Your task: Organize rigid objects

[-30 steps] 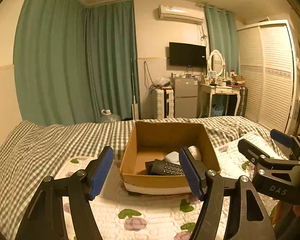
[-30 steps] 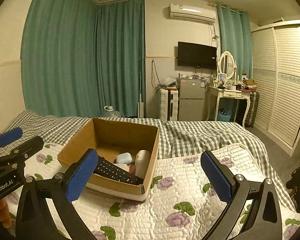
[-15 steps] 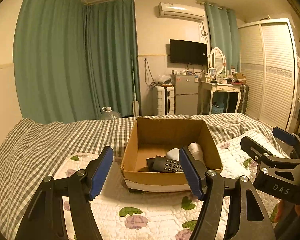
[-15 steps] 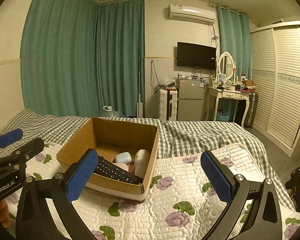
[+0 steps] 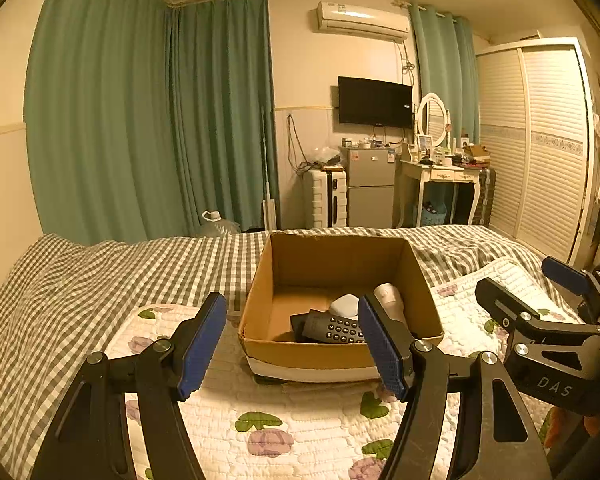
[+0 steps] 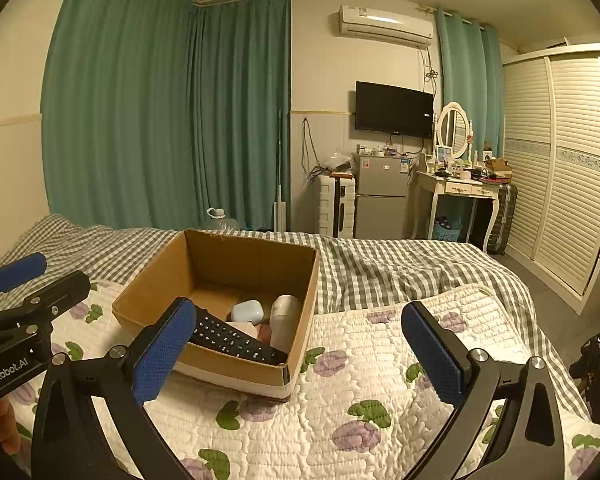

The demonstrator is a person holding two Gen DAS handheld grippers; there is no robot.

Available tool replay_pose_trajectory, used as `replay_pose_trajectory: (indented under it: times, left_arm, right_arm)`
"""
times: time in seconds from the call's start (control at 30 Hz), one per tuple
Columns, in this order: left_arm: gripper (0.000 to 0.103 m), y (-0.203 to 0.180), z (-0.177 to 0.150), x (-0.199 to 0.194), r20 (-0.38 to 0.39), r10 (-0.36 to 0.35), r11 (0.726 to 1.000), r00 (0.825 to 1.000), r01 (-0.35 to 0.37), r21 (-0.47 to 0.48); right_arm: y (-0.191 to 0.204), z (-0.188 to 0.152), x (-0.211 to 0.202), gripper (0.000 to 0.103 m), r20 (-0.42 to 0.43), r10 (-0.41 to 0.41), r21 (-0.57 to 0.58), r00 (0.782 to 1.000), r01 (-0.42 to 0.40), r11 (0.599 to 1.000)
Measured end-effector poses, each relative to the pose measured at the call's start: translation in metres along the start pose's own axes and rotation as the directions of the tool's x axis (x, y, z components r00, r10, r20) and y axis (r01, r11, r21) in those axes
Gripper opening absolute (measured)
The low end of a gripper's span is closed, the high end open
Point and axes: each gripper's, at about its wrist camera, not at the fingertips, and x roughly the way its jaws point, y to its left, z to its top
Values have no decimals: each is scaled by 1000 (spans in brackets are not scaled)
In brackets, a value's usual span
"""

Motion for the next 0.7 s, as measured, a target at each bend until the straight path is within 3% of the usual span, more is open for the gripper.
replay_pose_trajectory:
  times: [0.7]
  left_arm:
    - [71, 0, -1, 2, -3, 2, 1000, 1000, -2, 9]
  right_arm:
    - [1, -3, 3, 103, -15, -4, -2, 1000, 4, 1000]
